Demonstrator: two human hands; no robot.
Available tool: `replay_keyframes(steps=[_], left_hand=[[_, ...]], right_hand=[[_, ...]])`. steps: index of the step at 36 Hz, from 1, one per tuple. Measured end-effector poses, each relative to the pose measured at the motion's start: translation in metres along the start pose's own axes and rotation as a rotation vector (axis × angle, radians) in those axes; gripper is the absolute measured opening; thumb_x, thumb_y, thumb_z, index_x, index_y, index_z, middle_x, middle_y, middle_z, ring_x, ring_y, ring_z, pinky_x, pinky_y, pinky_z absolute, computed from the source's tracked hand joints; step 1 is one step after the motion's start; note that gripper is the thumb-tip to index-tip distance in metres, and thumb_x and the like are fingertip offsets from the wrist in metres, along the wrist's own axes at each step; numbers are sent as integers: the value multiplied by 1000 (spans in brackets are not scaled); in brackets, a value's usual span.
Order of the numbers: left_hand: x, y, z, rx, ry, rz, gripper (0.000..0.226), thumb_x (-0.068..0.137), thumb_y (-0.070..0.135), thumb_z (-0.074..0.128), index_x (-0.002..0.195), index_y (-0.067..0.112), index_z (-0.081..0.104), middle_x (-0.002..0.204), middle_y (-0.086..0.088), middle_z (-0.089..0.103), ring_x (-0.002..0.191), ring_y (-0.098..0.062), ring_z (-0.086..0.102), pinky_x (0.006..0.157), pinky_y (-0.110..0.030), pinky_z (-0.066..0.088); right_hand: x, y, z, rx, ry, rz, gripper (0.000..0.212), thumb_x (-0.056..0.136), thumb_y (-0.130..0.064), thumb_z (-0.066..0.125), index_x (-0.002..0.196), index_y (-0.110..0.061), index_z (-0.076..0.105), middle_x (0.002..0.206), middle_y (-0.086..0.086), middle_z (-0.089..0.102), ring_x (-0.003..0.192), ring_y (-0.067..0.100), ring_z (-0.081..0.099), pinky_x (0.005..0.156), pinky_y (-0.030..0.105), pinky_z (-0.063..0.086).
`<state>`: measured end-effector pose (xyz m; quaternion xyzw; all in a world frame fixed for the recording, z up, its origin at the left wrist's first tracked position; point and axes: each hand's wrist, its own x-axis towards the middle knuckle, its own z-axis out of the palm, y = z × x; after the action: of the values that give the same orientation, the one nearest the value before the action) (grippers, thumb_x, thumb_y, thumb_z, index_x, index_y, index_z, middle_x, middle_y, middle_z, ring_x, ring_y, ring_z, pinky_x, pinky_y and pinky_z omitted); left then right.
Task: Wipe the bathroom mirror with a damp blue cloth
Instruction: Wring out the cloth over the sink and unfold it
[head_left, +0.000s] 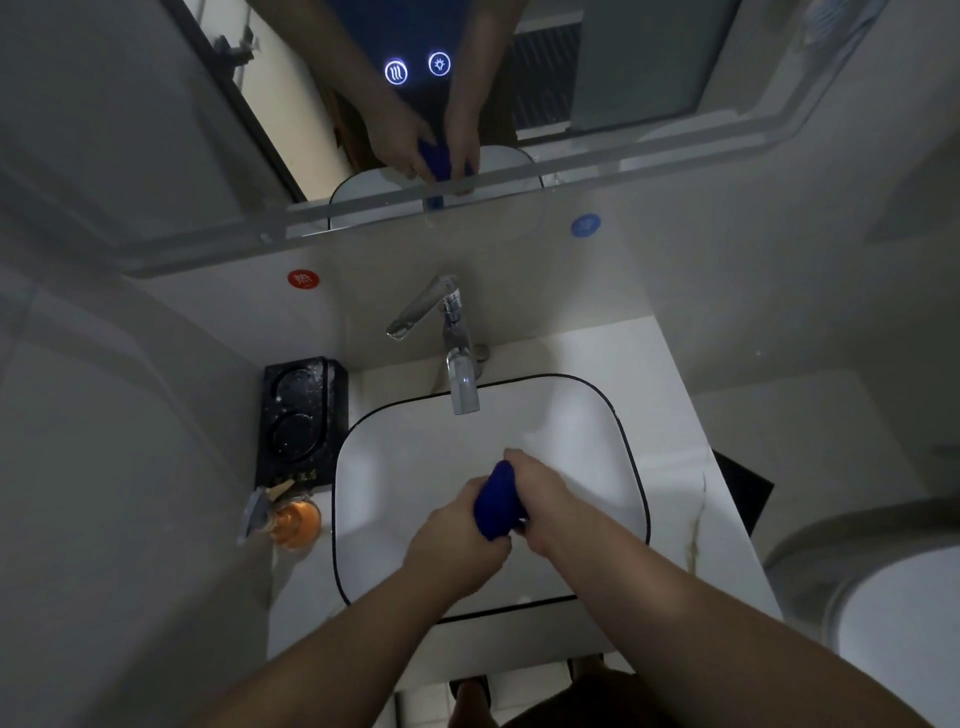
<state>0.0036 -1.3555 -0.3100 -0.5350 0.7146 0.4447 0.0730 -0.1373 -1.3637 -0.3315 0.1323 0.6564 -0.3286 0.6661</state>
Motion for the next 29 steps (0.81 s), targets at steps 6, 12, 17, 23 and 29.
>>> replay_keyframes(steps=[6, 12, 17, 23, 29], left_hand=[[-19, 18, -51, -800, -422, -205, 55, 83, 36, 80, 128, 16, 54, 82, -7, 59, 55, -15, 47, 50, -27, 33], [-31, 19, -54, -1582, -971, -260, 50, 89, 33, 82, 124, 11, 54, 70, -1, 58, 45, -12, 53, 39, -19, 37], [-30, 23, -26, -1711, -1144, -163, 57, 99, 40, 70, 148, 15, 53, 73, 0, 64, 51, -12, 61, 44, -18, 37], [-28, 33, -32, -1092, -700, -237, 58, 95, 32, 76, 141, 11, 48, 83, -2, 60, 58, -13, 50, 52, -23, 34], [-14, 46, -11, -339, -248, -257, 6, 87, 12, 65, 86, 12, 59, 62, -4, 58, 41, -8, 50, 45, -21, 37]], right_hand=[[-36, -4, -50, 285, -432, -56, 53, 80, -32, 70, 124, -2, 67, 119, 18, 71, 114, 35, 63, 100, 45, 48], [-43, -9, -52, 255, -957, -155, 87, 87, -60, 75, 151, -7, 50, 144, 18, 58, 132, 35, 55, 121, 45, 35], [-59, -27, -34, 207, -967, -290, 69, 102, -35, 56, 166, -22, 34, 169, 15, 37, 150, 41, 43, 124, 53, 33], [-57, -26, -29, 6, -714, -345, 36, 97, -16, 61, 133, -12, 67, 105, 17, 68, 85, 33, 67, 86, 48, 54], [-59, -14, -11, -489, -266, -670, 30, 96, -5, 55, 108, -21, 78, 71, -3, 73, 65, 5, 68, 64, 18, 54]])
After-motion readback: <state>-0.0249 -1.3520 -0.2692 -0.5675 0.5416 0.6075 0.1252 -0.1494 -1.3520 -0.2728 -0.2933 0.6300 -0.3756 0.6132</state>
